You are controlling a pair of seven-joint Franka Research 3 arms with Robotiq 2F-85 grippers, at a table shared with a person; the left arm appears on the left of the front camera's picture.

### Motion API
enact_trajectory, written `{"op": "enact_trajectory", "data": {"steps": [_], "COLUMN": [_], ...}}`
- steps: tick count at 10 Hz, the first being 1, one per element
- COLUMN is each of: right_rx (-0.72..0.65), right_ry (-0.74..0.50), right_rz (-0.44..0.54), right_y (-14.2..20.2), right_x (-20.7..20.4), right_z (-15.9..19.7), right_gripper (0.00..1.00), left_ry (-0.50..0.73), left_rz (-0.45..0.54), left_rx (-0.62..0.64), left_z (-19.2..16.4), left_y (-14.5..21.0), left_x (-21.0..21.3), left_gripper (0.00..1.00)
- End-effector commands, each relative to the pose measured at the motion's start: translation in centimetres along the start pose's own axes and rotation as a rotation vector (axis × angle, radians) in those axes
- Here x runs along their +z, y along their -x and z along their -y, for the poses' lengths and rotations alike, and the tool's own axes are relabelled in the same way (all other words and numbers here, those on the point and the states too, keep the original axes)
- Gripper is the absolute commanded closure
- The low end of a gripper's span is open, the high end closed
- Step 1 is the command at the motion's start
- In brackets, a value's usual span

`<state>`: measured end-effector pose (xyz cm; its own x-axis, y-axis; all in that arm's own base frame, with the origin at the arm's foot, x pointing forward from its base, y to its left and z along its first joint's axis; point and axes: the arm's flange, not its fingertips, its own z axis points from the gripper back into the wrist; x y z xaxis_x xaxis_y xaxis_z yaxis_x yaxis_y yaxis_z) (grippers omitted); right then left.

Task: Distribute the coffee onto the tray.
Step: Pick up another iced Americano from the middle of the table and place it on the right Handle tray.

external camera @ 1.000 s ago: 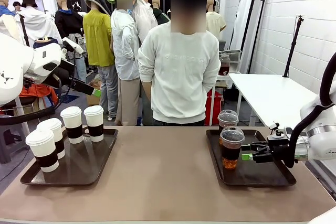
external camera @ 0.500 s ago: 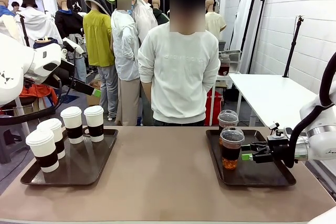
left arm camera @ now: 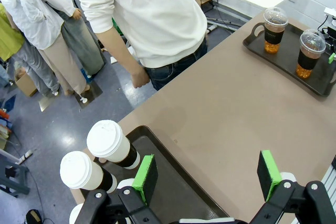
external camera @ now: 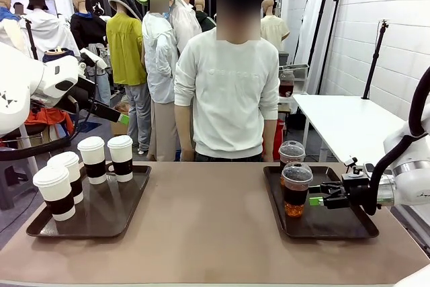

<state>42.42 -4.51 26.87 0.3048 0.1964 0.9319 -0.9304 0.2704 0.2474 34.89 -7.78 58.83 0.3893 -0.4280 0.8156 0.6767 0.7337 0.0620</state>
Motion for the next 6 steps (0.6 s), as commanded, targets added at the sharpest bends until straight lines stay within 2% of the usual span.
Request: {"op": "enact_trajectory", "data": {"steps": [1, 6], "right_rx": [0.001, 0.001], "right_ry": [-0.006, -0.006], "right_rz": [0.007, 0.007], "right_y": [0.0, 0.0], "right_x": [-0.2, -0.2], "right_z": [0.09, 0.09], "right_gripper": [0.0, 0.0], "left_ry": [0.011, 0.011], "left_rz": [0.0, 0.0], "left_rx": [0.003, 0.003], "left_z": [0.05, 0.05], "left_y": [0.08, 0.08], "left_x": [-0.01, -0.01], "left_gripper": [0.0, 0.0]}}
